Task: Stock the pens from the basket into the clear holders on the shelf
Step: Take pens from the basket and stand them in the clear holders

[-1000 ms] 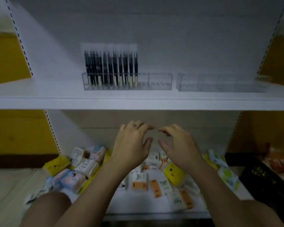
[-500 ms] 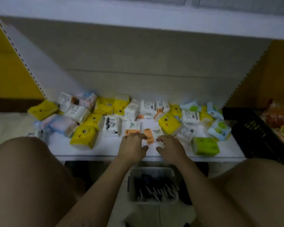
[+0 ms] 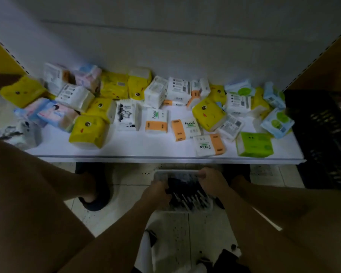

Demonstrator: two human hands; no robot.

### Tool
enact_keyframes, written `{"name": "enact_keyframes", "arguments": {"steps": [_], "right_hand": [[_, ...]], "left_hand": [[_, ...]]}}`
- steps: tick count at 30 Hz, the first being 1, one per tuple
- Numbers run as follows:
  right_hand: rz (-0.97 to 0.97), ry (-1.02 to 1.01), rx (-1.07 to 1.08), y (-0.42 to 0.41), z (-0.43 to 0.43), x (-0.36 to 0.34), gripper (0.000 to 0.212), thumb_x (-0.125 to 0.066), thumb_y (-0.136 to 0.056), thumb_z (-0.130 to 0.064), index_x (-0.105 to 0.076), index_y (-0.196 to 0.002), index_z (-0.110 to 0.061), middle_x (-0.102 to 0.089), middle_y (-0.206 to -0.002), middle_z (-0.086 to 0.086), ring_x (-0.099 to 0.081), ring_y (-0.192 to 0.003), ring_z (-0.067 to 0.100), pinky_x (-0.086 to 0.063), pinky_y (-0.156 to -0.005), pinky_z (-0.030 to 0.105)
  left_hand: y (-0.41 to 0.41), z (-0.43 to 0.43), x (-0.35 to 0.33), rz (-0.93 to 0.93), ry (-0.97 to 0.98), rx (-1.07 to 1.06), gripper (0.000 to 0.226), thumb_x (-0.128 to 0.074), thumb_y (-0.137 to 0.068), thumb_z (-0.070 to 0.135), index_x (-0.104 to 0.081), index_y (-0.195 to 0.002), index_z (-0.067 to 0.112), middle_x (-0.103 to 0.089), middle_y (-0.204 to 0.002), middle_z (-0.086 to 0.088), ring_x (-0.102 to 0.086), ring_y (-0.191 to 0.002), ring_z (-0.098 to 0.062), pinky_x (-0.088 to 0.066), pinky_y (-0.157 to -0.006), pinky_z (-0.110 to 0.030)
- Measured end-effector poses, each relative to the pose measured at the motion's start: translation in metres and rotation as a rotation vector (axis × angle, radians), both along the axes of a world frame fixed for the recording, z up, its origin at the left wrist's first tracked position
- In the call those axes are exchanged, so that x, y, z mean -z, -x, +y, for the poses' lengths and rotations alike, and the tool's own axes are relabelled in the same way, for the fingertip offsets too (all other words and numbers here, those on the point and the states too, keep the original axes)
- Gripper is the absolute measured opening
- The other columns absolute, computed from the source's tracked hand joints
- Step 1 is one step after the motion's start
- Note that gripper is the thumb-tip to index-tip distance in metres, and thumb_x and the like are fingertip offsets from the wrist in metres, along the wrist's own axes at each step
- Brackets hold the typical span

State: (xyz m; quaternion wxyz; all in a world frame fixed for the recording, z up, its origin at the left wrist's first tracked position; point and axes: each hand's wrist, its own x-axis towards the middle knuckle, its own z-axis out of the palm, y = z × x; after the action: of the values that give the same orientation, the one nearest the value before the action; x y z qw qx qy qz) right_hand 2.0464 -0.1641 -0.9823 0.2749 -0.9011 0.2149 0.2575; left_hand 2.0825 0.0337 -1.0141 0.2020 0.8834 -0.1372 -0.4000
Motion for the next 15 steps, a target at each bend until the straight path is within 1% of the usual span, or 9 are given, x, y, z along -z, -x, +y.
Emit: {"name": "enact_keyframes", "arguments": {"steps": [3,5,6,7,9,10,12,14,15], "right_hand": [[0.112,0.025,-0.028,0.004,-0.015,0.017,0.013,-0.047,-0.096,-0.012,-0.057,-0.088,-0.01,-0.052,-0.094,0.003,-0.054,-0.088,0.022,-0.042,-0.075,0.026],[0.218,0.039,-0.041,0.008,-0.024,0.029,0.014,-0.049,-0.095,-0.011,-0.053,-0.082,-0.008,-0.049,-0.083,0.003,-0.047,-0.067,0.012,-0.038,-0.064,0.021],[0.241,0.045,-0.026,0.008,-0.028,0.035,0.019,-0.049,-0.095,-0.011,-0.048,-0.077,-0.008,-0.047,-0.078,0.002,-0.042,-0.062,0.008,-0.035,-0.059,0.018],[0.248,0.048,-0.01,0.008,-0.03,0.041,0.024,-0.048,-0.096,-0.012,-0.043,-0.073,-0.009,-0.045,-0.074,0.0,-0.039,-0.06,0.006,-0.032,-0.055,0.018],[0.263,0.046,-0.009,0.008,-0.031,0.052,0.028,-0.046,-0.097,-0.012,-0.041,-0.07,-0.012,-0.044,-0.07,-0.001,-0.038,-0.058,0.007,-0.035,-0.054,0.019],[0.287,0.043,-0.028,0.008,-0.028,0.056,0.025,-0.045,-0.097,-0.012,-0.045,-0.073,-0.012,-0.048,-0.073,0.0,-0.042,-0.061,0.01,-0.042,-0.06,0.022],[0.327,0.016,-0.063,0.007,-0.018,0.063,0.012,-0.047,-0.096,-0.011,-0.059,-0.095,-0.01,-0.061,-0.098,0.009,-0.056,-0.084,0.02,-0.046,-0.085,0.032],[0.351,-0.022,-0.087,0.007,-0.008,0.07,0.03,-0.051,-0.093,-0.011,-0.061,-0.122,-0.009,-0.058,-0.124,0.014,-0.054,-0.115,0.03,-0.041,-0.098,0.035],[0.358,-0.044,-0.098,0.009,-0.004,0.076,0.034,-0.052,-0.093,-0.01,-0.059,-0.126,-0.008,-0.056,-0.128,0.014,-0.052,-0.12,0.032,-0.041,-0.1,0.035]], "left_hand": [[-0.003,-0.01,0.021,0.068,-0.003,-0.041,0.028,-0.055,-0.091,0.021,-0.06,-0.117,0.011,-0.06,-0.117,-0.013,-0.057,-0.108,-0.028,-0.048,-0.091,-0.034],[-0.004,-0.015,0.035,0.089,-0.012,-0.057,0.027,-0.053,-0.093,0.019,-0.059,-0.118,0.008,-0.059,-0.12,-0.013,-0.049,-0.119,-0.028,-0.029,-0.112,-0.041],[-0.004,-0.018,0.042,0.112,-0.021,-0.061,0.027,-0.052,-0.094,0.019,-0.06,-0.116,0.006,-0.06,-0.12,-0.013,-0.048,-0.121,-0.027,-0.022,-0.114,-0.037],[-0.003,-0.02,0.049,0.142,-0.02,-0.071,0.027,-0.052,-0.094,0.019,-0.061,-0.114,0.004,-0.061,-0.118,-0.014,-0.05,-0.118,-0.026,-0.027,-0.108,-0.031],[0.0,-0.023,0.061,0.226,-0.025,-0.075,0.027,-0.053,-0.093,0.019,-0.063,-0.11,0.0,-0.062,-0.114,-0.016,-0.057,-0.108,-0.028,-0.041,-0.085,-0.026],[0.002,-0.023,0.066,0.259,-0.024,-0.075,0.028,-0.053,-0.093,0.019,-0.062,-0.109,-0.002,-0.062,-0.114,-0.018,-0.058,-0.107,-0.029,-0.044,-0.08,-0.026],[0.001,-0.023,0.074,0.311,-0.026,-0.061,0.031,-0.053,-0.094,0.017,-0.06,-0.109,-0.009,-0.059,-0.115,-0.025,-0.056,-0.11,-0.035,-0.047,-0.085,-0.033],[0.001,-0.022,0.079,0.342,-0.041,-0.038,0.032,-0.052,-0.095,0.015,-0.06,-0.112,-0.01,-0.056,-0.118,-0.028,-0.054,-0.114,-0.038,-0.046,-0.092,-0.038],[0.001,-0.022,0.081,0.344,-0.046,-0.019,0.033,-0.051,-0.095,0.017,-0.06,-0.116,-0.008,-0.057,-0.12,-0.027,-0.054,-0.115,-0.036,-0.045,-0.094,-0.037]]}}
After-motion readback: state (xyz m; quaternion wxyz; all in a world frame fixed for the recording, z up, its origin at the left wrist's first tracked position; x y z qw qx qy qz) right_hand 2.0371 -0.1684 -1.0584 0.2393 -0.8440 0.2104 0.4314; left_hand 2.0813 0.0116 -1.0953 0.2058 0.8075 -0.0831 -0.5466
